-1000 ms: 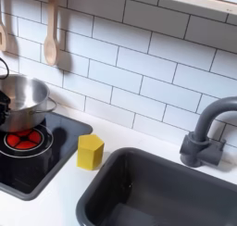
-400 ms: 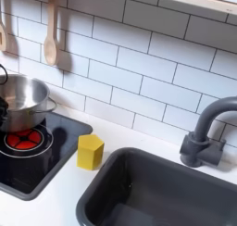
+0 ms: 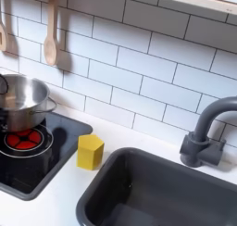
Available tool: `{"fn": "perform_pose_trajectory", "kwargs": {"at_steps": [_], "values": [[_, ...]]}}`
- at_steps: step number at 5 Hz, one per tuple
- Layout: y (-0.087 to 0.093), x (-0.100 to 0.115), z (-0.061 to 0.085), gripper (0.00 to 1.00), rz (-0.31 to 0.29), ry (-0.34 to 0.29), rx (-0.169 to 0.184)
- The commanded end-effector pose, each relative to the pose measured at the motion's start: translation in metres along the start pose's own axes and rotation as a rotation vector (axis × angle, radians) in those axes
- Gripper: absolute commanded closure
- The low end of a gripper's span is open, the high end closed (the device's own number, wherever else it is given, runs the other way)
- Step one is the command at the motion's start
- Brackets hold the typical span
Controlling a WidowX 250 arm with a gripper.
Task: Reach green block
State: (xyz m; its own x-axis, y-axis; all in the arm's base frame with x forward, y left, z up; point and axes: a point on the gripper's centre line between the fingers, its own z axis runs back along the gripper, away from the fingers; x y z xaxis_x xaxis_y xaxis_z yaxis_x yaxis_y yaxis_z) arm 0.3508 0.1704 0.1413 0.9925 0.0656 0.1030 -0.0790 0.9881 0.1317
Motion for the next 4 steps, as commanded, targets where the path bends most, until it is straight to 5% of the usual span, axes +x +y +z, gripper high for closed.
{"fn": "perform_pose_trajectory", "kwargs": {"at_steps": [1, 4], "values": [[0.0005, -0.0028, -0.0057, 0.00, 0.019, 0.008, -0.018], [0.0006, -0.0016, -0.0041, 0.00, 0.022, -0.028, -0.014]]}}
